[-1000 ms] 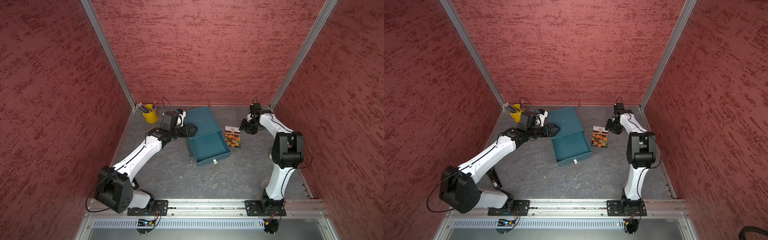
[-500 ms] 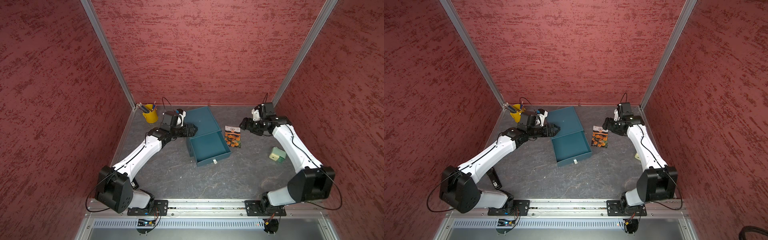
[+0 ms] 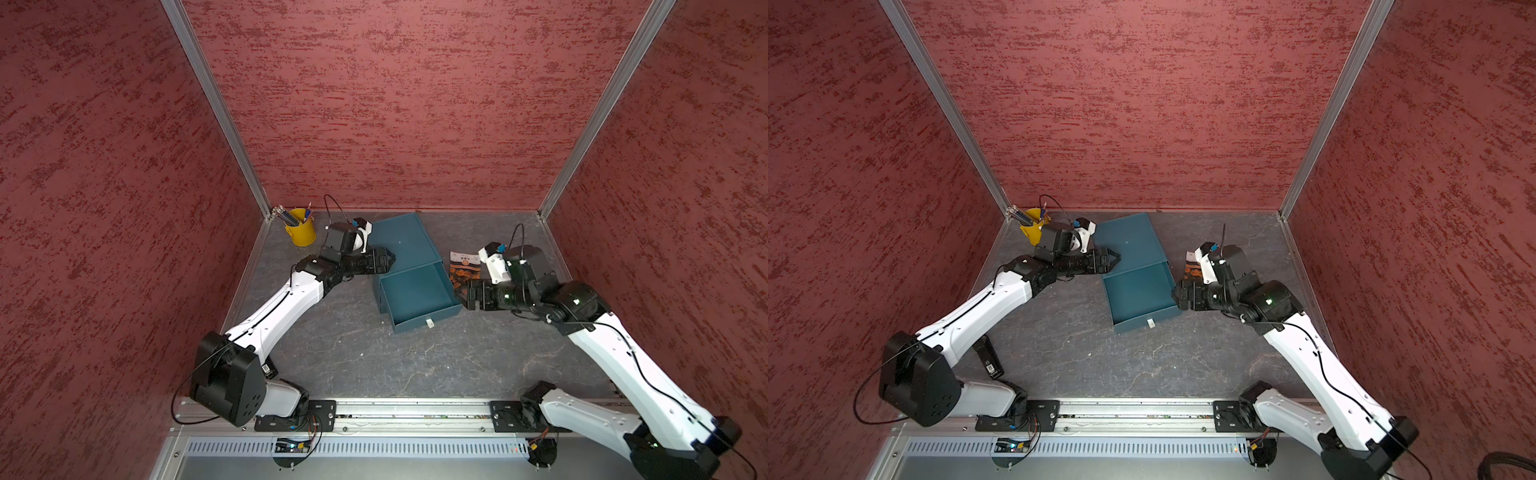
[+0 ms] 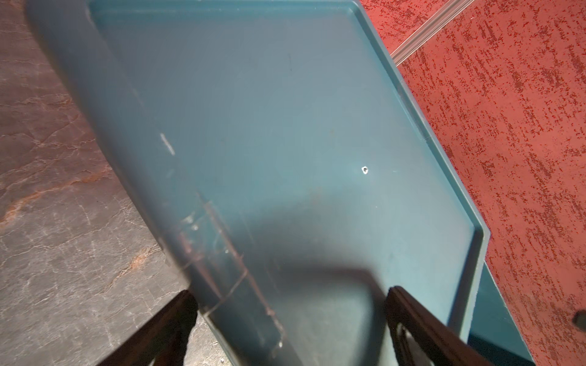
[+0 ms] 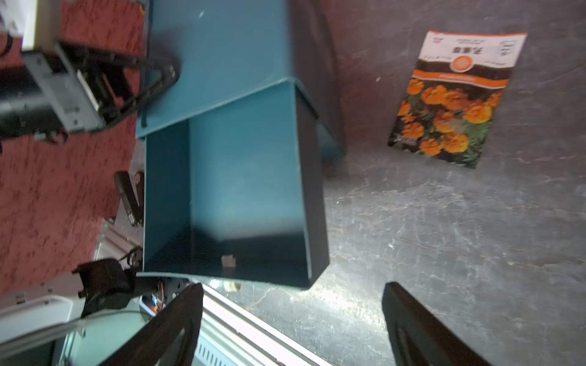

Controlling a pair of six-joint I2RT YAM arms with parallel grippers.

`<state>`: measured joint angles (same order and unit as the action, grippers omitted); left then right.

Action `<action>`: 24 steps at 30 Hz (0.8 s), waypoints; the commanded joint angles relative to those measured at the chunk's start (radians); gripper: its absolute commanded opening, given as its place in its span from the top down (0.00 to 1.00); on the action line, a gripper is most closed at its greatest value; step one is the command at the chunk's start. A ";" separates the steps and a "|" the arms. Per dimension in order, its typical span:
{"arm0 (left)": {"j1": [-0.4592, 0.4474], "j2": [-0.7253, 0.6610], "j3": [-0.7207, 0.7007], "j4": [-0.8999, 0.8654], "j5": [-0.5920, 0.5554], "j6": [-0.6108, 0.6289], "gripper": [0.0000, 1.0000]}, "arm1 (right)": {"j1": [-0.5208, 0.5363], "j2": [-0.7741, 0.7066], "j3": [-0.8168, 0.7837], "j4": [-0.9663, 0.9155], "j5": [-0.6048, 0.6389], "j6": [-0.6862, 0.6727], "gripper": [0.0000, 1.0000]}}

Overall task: Take the seed bags out of the drawer
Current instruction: Place the seed packet at the center of the board, then close the drawer in the storage box.

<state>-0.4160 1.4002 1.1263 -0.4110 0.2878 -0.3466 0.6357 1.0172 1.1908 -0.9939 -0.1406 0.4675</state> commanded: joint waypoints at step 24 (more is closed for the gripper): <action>0.014 0.013 -0.016 -0.084 -0.003 0.046 0.15 | 0.588 0.028 -0.360 0.546 0.645 0.220 0.11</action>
<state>-0.4019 1.3979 1.1355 -0.4259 0.2920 -0.3416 1.2068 1.0321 0.8341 -0.5632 0.3798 0.6811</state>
